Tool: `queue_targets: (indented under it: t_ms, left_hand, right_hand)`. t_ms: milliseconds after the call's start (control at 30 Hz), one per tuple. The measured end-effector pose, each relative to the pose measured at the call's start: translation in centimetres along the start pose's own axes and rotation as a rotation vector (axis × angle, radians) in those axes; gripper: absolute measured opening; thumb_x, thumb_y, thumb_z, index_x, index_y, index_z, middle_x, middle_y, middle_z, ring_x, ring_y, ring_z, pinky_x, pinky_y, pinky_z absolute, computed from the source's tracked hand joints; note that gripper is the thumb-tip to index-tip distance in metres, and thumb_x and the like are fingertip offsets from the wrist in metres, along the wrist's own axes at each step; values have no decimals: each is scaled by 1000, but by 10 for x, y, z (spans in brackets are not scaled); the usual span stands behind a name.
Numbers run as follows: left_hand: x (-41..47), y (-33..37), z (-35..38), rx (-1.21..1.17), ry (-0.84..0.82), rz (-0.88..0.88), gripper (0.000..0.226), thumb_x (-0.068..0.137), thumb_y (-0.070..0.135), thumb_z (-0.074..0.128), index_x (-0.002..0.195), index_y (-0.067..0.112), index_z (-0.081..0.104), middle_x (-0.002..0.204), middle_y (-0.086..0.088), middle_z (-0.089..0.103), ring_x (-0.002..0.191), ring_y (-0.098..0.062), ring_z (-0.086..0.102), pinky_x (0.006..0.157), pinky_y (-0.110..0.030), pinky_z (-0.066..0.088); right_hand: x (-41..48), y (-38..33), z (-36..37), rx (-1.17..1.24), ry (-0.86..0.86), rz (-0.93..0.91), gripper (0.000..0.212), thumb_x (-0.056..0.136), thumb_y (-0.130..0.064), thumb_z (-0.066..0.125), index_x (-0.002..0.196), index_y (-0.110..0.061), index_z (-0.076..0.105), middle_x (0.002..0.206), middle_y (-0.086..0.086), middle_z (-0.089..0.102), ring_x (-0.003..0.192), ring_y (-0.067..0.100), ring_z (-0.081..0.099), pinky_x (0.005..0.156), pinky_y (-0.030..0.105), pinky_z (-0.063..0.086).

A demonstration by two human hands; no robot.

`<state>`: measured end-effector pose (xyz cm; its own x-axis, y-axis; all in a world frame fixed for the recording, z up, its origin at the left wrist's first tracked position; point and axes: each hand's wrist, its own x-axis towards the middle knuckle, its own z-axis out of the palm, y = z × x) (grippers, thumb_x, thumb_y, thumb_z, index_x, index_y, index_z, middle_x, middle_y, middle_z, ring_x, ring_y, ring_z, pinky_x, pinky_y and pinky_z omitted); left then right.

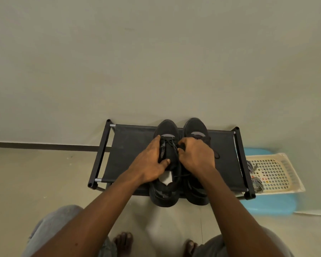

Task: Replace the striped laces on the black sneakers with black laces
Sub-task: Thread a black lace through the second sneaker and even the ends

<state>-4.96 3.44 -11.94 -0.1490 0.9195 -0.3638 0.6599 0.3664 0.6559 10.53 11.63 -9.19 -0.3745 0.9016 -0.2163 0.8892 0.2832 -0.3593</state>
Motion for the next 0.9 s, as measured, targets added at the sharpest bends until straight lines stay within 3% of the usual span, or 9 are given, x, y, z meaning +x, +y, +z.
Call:
queue_targets:
  t_ms: [133, 233, 367, 467, 600, 767, 833, 900]
  left_hand:
    - [4, -1, -1, 108, -17, 0, 98, 99, 36, 65, 167, 23, -4, 169, -6, 31, 148, -30, 42, 121, -47, 37]
    - [8, -1, -5, 137, -21, -10, 100, 98, 37, 66, 166, 22, -6, 166, -8, 36, 144, -33, 47, 117, -48, 41]
    - [9, -1, -5, 156, -9, 2, 102, 96, 38, 68, 166, 23, -6, 162, -9, 42, 139, -33, 51, 114, -51, 43]
    - [9, -1, -5, 166, -4, 5, 102, 96, 37, 68, 166, 23, -6, 161, -10, 43, 138, -34, 52, 114, -50, 44]
    - [10, -3, -6, 175, 11, -4, 102, 96, 38, 68, 166, 23, -4, 158, -11, 47, 136, -35, 54, 112, -51, 45]
    - [12, -4, -8, 161, 11, -7, 101, 97, 39, 68, 166, 21, -3, 159, -10, 46, 140, -34, 50, 116, -49, 42]
    - [12, -2, -8, 167, 15, -6, 100, 97, 40, 68, 166, 19, -1, 157, -11, 48, 138, -35, 51, 115, -49, 43]
    - [11, -1, -8, 179, 27, -8, 98, 97, 40, 68, 166, 18, 3, 151, -13, 53, 135, -35, 54, 114, -49, 44]
  right_hand:
    - [8, -4, 6, -96, 32, 26, 13, 101, -29, 55, 105, -25, 67, 95, 2, 70, 84, 28, 66, 68, 34, 48]
    - [8, -4, 9, -98, 63, 16, 12, 101, -28, 54, 102, -25, 65, 93, 1, 69, 80, 27, 64, 67, 34, 49]
    - [8, -6, 10, -75, 78, -29, 18, 100, -27, 54, 111, -29, 68, 99, 0, 73, 90, 27, 68, 73, 37, 54]
    - [9, -8, 10, -105, 89, -25, 15, 100, -25, 55, 101, -26, 70, 91, 1, 72, 82, 27, 67, 68, 35, 53]
    - [5, -7, 3, -92, 90, 24, 17, 94, -35, 58, 95, -20, 66, 91, 4, 68, 84, 29, 65, 66, 33, 45]
    - [-7, 8, -28, -8, 173, 158, 17, 88, -39, 61, 84, -23, 66, 83, 2, 68, 78, 28, 64, 67, 34, 47]
    - [-10, 13, -32, 6, 161, 186, 18, 88, -39, 63, 85, -22, 68, 82, 2, 68, 74, 26, 60, 67, 32, 43]
    - [-10, 14, -27, 107, 129, 174, 21, 91, -40, 64, 98, -22, 72, 89, 2, 69, 80, 26, 61, 71, 31, 44]
